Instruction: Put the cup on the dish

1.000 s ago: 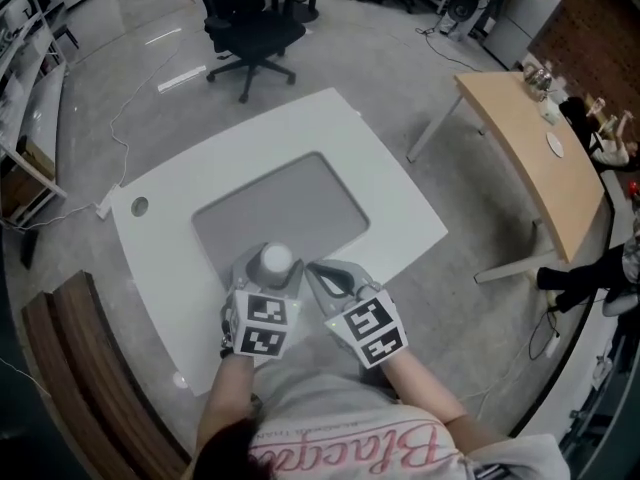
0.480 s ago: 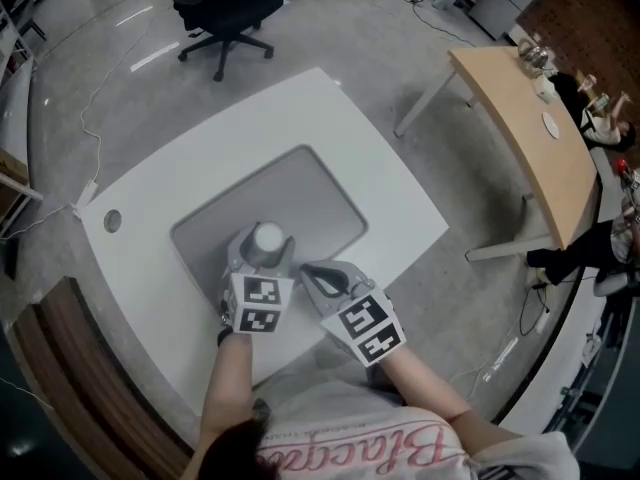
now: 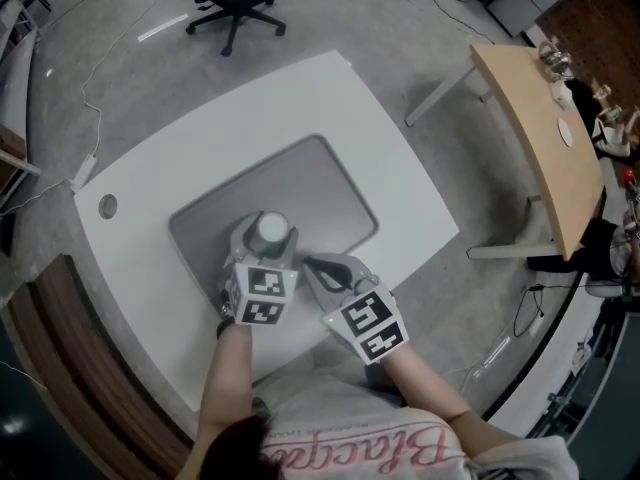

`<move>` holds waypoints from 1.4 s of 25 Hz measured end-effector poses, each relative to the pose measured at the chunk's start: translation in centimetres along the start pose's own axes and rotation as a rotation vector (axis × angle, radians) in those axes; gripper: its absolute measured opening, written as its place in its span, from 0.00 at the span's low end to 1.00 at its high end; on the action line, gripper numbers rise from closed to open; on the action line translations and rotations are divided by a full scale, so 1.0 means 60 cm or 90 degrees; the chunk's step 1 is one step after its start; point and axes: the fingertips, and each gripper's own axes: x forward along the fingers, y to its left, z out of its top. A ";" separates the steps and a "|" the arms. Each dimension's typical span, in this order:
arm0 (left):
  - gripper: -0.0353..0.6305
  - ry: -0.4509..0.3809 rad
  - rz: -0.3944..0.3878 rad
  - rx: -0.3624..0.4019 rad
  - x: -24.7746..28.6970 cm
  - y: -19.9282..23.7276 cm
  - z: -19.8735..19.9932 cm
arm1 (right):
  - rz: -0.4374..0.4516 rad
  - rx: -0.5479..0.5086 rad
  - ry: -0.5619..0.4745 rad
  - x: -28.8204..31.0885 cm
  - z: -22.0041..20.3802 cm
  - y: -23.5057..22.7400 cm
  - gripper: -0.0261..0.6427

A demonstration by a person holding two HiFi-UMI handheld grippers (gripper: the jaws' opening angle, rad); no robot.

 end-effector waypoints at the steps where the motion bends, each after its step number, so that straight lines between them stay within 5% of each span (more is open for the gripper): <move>1: 0.44 0.008 -0.002 0.002 0.003 -0.003 -0.007 | 0.001 0.001 0.000 0.001 0.001 0.001 0.04; 12: 0.44 0.010 0.009 -0.001 0.020 -0.001 -0.019 | 0.006 -0.002 -0.005 -0.002 0.003 0.015 0.04; 15: 0.57 0.028 0.014 -0.014 0.017 0.001 -0.030 | -0.002 0.001 -0.011 -0.007 0.003 0.017 0.04; 25: 0.57 -0.003 0.070 -0.058 -0.071 0.007 -0.006 | -0.008 0.010 -0.053 -0.043 0.021 0.006 0.04; 32: 0.42 -0.041 0.083 -0.054 -0.141 -0.012 0.049 | 0.028 -0.052 -0.088 -0.066 0.057 0.015 0.04; 35: 0.26 -0.038 0.090 -0.028 -0.156 -0.028 0.071 | 0.042 -0.072 -0.092 -0.070 0.059 0.020 0.04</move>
